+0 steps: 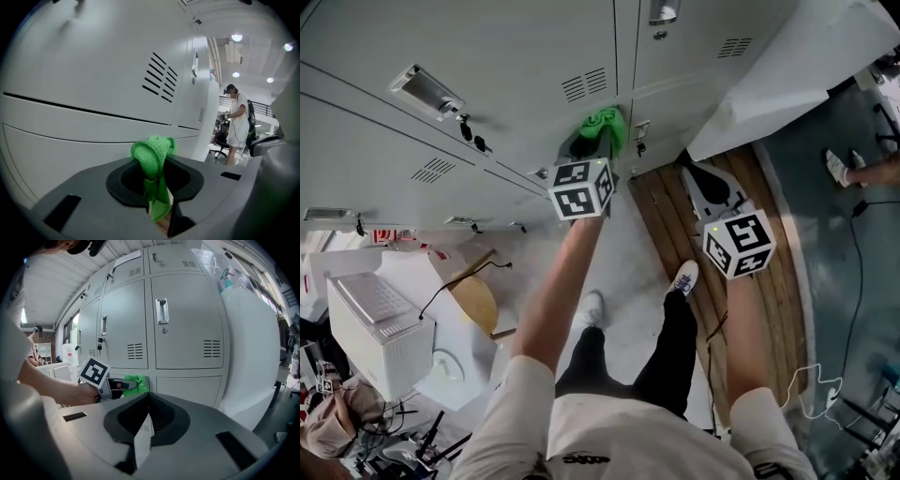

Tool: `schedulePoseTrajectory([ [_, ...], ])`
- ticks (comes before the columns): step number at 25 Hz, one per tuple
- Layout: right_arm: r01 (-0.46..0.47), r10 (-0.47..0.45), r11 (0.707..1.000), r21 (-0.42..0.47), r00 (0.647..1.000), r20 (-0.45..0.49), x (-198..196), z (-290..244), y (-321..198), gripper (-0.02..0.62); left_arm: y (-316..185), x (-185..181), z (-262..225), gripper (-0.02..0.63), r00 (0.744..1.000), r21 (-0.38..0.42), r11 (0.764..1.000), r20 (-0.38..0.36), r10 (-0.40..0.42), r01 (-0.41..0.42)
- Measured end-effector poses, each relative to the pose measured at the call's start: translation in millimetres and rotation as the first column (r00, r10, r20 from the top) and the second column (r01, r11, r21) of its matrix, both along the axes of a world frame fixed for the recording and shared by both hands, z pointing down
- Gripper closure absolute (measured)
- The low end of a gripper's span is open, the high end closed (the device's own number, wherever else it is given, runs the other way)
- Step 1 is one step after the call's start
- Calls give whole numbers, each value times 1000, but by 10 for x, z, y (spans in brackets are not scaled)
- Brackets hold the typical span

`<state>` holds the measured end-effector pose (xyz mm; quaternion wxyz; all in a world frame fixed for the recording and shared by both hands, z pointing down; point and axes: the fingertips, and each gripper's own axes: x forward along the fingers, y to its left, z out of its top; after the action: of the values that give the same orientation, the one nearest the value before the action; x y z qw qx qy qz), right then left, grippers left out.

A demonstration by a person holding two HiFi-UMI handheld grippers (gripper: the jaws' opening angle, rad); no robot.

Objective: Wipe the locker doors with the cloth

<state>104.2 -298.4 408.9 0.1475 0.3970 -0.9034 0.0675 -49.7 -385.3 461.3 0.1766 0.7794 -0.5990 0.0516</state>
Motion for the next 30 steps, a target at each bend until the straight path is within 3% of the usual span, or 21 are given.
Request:
schedulePoseTrajectory([
  [9, 33, -33, 999, 13, 999, 18, -514, -9, 167, 586, 487, -916, 18, 515, 996, 10, 999, 70, -53, 52],
  [19, 85, -85, 996, 8, 996, 32, -1085, 86, 339, 586, 983, -1864, 103, 515, 985, -1, 987, 73, -159, 160],
  [24, 92, -92, 996, 0, 995, 36, -1136, 153, 392, 586, 991, -1880, 198, 515, 983, -13, 988, 106, -152, 155],
  [30, 77, -76, 997, -22, 996, 45, -931, 279, 317, 586, 747, -1463, 408, 515, 991, -66, 994, 104, -81, 88],
])
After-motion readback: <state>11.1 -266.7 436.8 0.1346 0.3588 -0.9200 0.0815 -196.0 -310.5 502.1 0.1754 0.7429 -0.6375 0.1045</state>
